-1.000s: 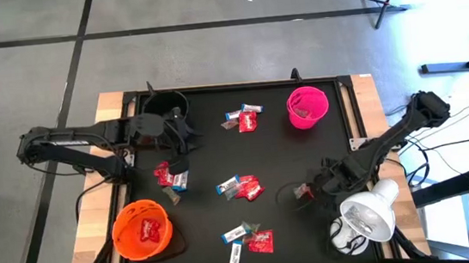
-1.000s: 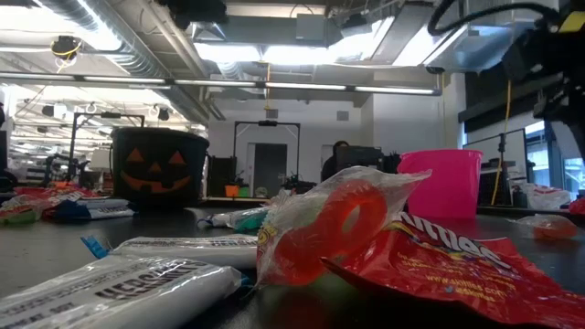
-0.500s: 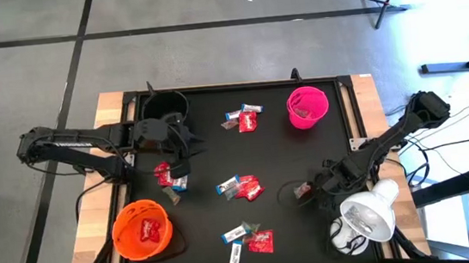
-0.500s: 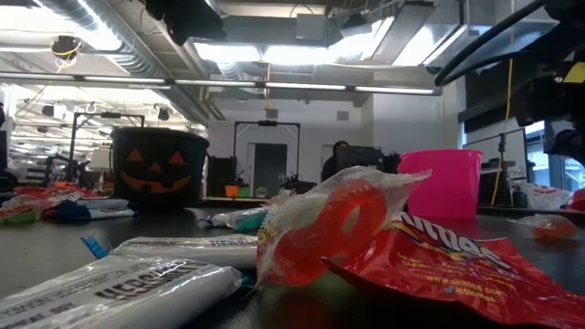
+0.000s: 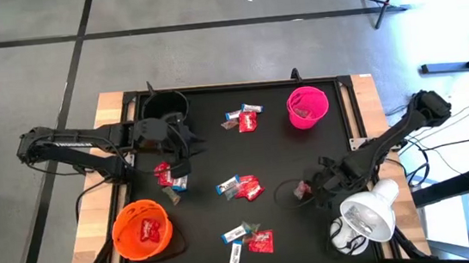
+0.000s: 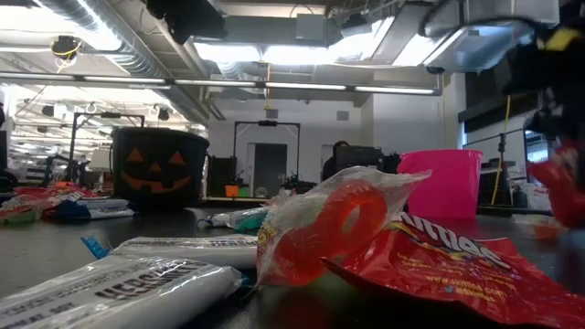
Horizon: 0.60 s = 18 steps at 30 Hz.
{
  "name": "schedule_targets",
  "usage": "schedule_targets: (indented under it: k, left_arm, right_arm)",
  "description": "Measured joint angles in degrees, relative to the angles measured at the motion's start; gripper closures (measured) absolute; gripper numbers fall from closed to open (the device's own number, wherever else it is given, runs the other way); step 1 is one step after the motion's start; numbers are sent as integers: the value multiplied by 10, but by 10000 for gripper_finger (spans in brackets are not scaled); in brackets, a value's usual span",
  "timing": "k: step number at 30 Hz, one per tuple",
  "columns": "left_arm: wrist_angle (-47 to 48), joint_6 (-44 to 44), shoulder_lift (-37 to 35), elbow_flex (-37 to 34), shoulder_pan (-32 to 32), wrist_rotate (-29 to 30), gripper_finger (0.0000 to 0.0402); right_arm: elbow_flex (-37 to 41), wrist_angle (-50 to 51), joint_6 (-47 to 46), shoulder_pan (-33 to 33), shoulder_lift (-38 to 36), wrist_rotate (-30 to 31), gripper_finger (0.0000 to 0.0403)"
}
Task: Sort candy
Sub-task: Put the red candy into the orange bucket
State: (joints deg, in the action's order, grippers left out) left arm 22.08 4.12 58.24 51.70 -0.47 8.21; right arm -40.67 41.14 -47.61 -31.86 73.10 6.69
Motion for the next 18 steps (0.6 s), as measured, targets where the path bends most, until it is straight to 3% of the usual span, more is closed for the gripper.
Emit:
schedule_targets:
  k: [6, 11, 15, 18]
  left_arm:
    - [-47, -2, 1, 0, 0, -25, 277]
    - [-87, -2, 26, 0, -6, -33, 277]
    - [-129, -17, 71, 0, -10, -39, 271]
    - [-207, -17, 114, -1, -10, -77, 251]
  right_arm:
    - [-54, 8, 32, 0, -34, 69, 395]
    - [-98, -21, 104, 2, -53, 200, 376]
    - [-110, -137, 212, 33, -55, 288, 373]
    - [-111, -257, 309, 72, -49, 267, 381]
